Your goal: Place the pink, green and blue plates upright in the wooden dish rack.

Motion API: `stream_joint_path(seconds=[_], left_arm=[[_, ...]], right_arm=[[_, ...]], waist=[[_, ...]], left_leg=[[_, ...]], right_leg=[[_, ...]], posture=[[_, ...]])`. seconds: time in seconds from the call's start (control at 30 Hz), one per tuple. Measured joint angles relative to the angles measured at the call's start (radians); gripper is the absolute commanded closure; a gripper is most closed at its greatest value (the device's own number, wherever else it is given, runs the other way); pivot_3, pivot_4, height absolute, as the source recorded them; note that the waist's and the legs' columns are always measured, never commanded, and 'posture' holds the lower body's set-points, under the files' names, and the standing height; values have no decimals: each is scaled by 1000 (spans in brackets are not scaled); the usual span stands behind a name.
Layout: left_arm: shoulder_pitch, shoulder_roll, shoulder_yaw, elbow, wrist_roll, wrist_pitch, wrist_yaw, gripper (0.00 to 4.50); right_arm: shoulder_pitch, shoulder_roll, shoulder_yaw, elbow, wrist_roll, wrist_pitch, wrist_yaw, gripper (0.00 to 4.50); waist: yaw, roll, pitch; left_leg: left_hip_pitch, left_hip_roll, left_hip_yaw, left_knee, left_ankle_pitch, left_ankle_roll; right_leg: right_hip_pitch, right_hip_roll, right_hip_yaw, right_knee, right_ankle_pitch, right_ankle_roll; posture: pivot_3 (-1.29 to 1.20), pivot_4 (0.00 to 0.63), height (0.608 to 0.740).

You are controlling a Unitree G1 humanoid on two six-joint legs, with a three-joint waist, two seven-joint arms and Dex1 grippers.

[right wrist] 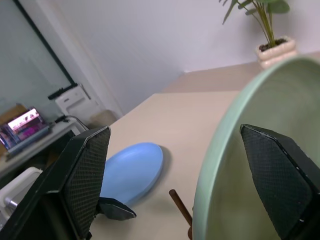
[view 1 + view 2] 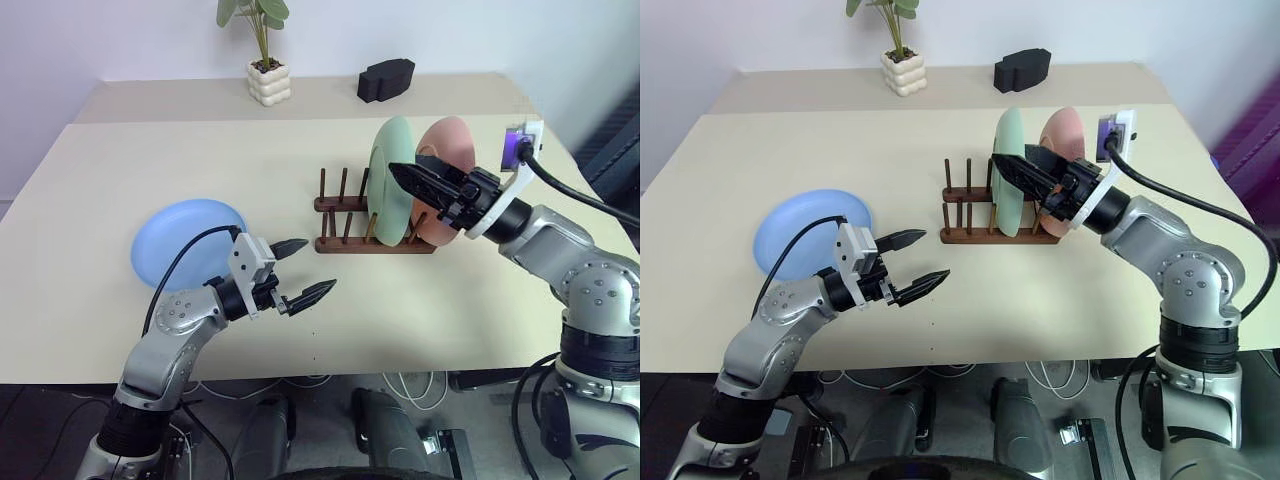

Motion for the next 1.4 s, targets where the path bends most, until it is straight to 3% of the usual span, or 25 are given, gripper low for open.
stream_joint_path(seconds=[0.2,0.43,0.67,0.83,1.1,1.4], left_arm=[[4,5,13,0,1,1,32,0],[4,1,122,-1,6,24,161,0],[-28,-32,228,-5,98,110,431,0],[-56,-22,313,9,182,267,612,0],[-221,-67,553,58,162,622,829,0],[-320,-96,680,96,119,914,867,0]], right_arm=[[-3,-80,-3,-14,-70,-36,99,281],[-20,-136,-1,-7,-161,-92,214,281],[-55,-134,15,40,-228,-128,277,281],[-96,-120,40,63,-247,-134,315,281],[-134,-102,66,82,-284,-139,364,281],[-140,-97,68,88,-307,-152,392,281]], waist=[[0,0,0],[0,0,0],[1,-1,0],[0,-1,1],[0,-3,1],[0,-4,2]], left_leg=[[-1,0,0,0,0,0],[-1,0,0,0,0,0],[-2,0,0,0,0,0],[-1,0,-1,0,0,0],[-2,-2,-1,0,0,0],[-2,-3,-2,0,0,0]], right_leg=[[0,0,0,-1,0,0],[-1,0,-1,-1,-2,3],[-1,0,-1,-1,-2,4],[-1,0,-1,-1,-1,4],[-1,0,-3,-1,3,4],[-1,0,-3,0,3,4]], posture=[[0,150,734],[0,150,734],[0,150,734],[0,150,734],[0,150,734],[0,150,734]])
